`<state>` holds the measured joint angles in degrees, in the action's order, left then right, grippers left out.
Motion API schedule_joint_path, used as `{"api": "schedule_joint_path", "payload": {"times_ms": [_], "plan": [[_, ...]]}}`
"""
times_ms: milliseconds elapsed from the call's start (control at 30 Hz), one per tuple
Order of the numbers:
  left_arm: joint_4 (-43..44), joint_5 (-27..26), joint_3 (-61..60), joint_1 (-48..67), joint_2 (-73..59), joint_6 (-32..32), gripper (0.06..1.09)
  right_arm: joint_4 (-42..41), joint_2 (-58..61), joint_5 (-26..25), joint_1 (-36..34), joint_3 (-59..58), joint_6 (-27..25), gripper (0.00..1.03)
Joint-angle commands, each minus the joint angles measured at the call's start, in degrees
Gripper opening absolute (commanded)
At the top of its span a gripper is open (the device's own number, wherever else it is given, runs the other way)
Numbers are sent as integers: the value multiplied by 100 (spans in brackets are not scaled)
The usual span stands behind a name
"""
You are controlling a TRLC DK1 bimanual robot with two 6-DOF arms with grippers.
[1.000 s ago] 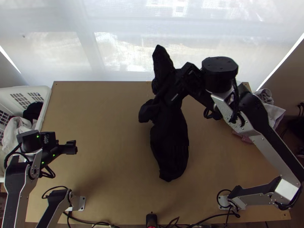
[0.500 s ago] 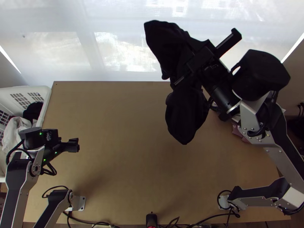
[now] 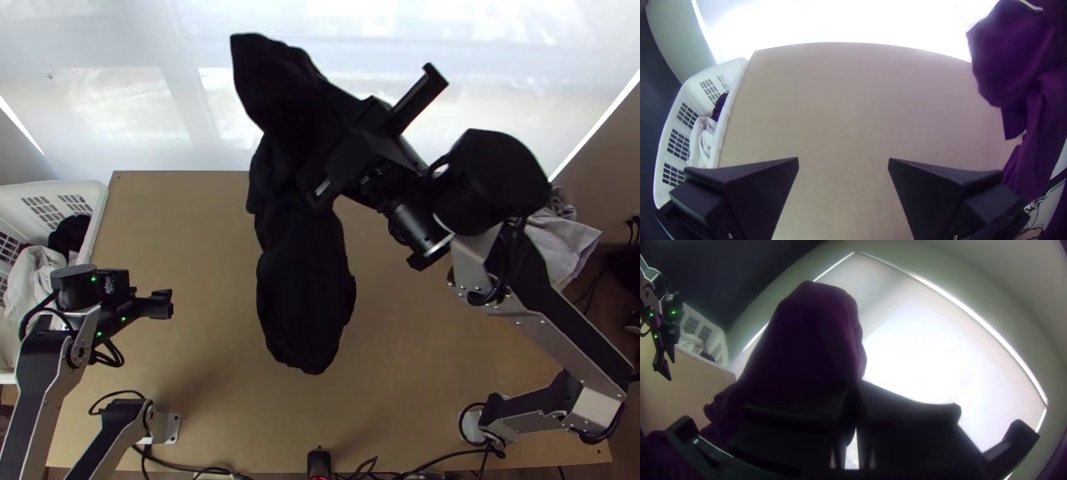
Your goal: Fold the t-shirt
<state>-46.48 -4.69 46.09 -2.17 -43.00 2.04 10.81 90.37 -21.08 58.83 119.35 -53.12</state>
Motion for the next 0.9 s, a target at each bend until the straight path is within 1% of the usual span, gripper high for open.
{"api": "schedule_joint_path", "payload": {"times_ms": [0,67,167,300,367,500,633,867], "plan": [[69,-23,146,534,-200,-213,104,-17,113,-19,190,-597,294,3],[69,-138,296,692,-331,-310,104,-17,104,-19,208,-773,408,3],[42,-542,630,824,-630,-521,104,-17,139,-19,252,-905,496,3],[34,-1227,1210,1070,-1087,-943,104,0,236,-19,296,-852,470,3],[34,-1421,1509,1255,-1333,-1074,104,27,280,-19,296,-817,461,3],[34,-1500,1992,1782,-1834,-1083,104,44,332,-45,287,-808,443,3],[69,-1474,2133,2344,-2291,-837,104,44,464,-63,278,-685,426,3],[675,-1465,2106,2854,-3153,-732,104,106,807,-159,243,-210,347,3]]}}
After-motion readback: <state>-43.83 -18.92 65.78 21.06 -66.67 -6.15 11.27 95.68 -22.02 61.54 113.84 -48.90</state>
